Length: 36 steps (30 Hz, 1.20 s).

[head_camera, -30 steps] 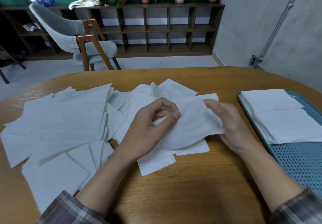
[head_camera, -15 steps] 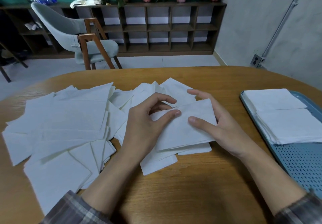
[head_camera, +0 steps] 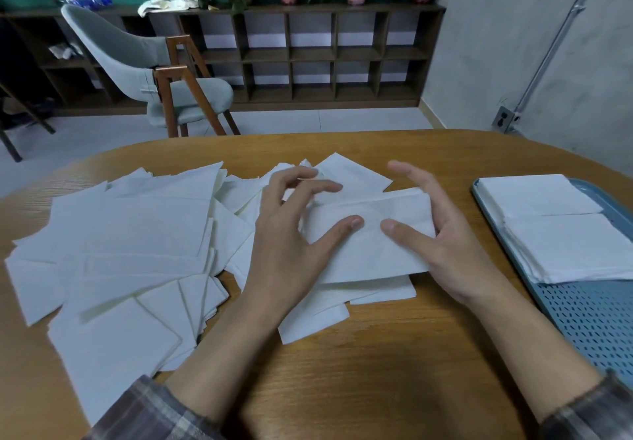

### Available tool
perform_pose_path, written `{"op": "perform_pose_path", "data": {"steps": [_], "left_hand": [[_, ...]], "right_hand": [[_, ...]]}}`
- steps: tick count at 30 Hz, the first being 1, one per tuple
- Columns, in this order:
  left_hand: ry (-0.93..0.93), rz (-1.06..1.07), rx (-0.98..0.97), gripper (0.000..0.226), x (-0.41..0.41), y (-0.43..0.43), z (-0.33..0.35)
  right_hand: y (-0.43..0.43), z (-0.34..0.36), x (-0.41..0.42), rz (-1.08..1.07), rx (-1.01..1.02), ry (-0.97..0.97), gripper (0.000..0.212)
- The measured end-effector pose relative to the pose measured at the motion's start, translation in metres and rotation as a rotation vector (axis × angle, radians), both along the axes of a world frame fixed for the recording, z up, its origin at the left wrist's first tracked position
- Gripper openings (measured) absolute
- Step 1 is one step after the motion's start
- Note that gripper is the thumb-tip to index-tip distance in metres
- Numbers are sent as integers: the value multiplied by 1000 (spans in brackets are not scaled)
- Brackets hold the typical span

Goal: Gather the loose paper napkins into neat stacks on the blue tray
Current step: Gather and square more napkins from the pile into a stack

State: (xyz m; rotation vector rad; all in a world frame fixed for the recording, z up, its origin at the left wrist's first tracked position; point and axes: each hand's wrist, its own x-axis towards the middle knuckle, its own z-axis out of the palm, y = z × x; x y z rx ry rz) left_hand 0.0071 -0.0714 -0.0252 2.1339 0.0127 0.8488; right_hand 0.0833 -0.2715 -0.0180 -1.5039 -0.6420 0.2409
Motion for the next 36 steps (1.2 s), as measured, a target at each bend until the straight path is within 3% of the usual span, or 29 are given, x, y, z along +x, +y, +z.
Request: {"op": "perform_pose_path", "data": {"steps": [3, 5, 7, 10, 13, 15, 19, 22, 25, 28, 36], "left_hand": [[257, -184, -402, 49, -4, 0, 10], [348, -290, -586, 51, -5, 0, 13], [356, -300, -630, 53, -5, 1, 11], [312, -184, -461, 55, -2, 4, 3], [289, -196, -378, 54, -1, 8, -2], [294, -248, -359, 53, 0, 8, -3], [280, -293, -276, 58, 0, 1, -9], [165, -186, 33, 60, 3, -1, -18], [214, -237, 219, 35, 2, -2, -22], [351, -320, 381, 18, 1, -5, -28], [390, -302, 454, 21, 0, -5, -27]], "right_hand": [[-4, 4, 3, 12, 245, 187, 80], [-3, 4, 5, -8, 219, 182, 84], [-2, 0, 8, -33, 124, 147, 85], [-7, -1, 12, 63, 106, 237, 74], [-14, 4, 13, 210, 137, 302, 41], [-14, 1, 15, 188, 87, 279, 25], [-11, -7, 17, -46, -107, 58, 30], [-13, -10, 21, -213, -113, -34, 32], [-14, -12, 23, -329, -115, -70, 34], [-12, -14, 23, -325, -127, -69, 33], [-10, -15, 21, -283, -145, -98, 31]]}}
